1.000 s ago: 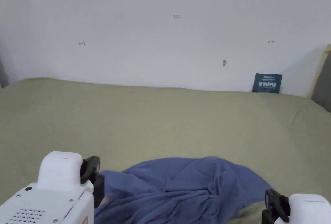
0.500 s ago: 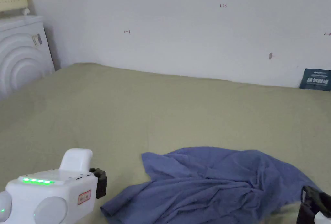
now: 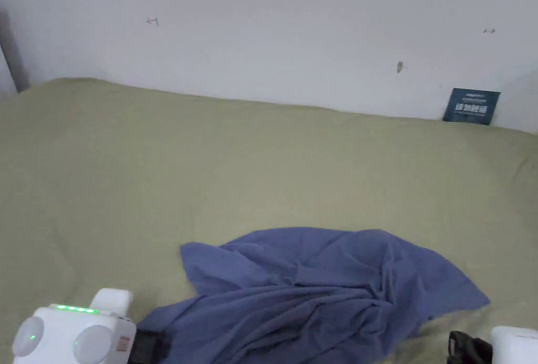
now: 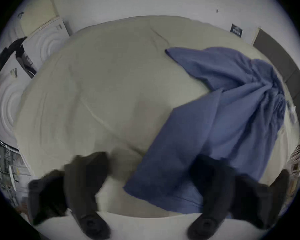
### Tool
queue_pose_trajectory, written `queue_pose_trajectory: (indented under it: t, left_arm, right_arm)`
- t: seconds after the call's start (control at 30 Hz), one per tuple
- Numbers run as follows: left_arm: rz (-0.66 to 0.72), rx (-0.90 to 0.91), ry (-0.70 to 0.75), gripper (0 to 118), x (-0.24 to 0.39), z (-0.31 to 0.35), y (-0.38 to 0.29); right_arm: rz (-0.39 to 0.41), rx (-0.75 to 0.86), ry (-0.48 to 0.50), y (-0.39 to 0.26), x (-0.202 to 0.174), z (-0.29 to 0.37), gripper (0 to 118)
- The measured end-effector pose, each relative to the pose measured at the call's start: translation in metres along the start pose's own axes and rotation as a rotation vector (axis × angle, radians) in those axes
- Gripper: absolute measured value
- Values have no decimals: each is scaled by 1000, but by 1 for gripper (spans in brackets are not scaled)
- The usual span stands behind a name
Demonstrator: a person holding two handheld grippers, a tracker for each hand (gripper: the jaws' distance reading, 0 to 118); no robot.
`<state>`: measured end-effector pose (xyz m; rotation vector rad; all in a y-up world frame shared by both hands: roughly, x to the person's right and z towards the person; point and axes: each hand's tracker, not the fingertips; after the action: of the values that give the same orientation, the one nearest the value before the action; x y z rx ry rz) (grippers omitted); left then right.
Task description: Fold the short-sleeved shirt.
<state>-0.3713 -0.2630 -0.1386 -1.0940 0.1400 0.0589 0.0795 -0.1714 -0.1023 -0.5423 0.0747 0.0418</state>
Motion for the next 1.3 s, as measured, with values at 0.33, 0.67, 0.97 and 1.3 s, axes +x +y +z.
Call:
queue_pose_trajectory:
  t: [0.33, 0.67, 0.97, 1.3]
  left_arm:
    - [-30, 49, -42, 4, -1, 10, -2]
    - [-12, 38, -69, 5, 3, 11, -2]
    - [-33, 37, -54, 5, 1, 1, -3]
    - [78, 158, -70, 5, -36, 73, 29]
  right_arm:
    - [52, -111, -126, 27, 72, -98, 0]
    - [-21, -448, -77, 59, 132, -270, 117]
    - [111, -472, -67, 54, 106, -308, 98]
    - [127, -241, -14, 139, 122, -178, 3]
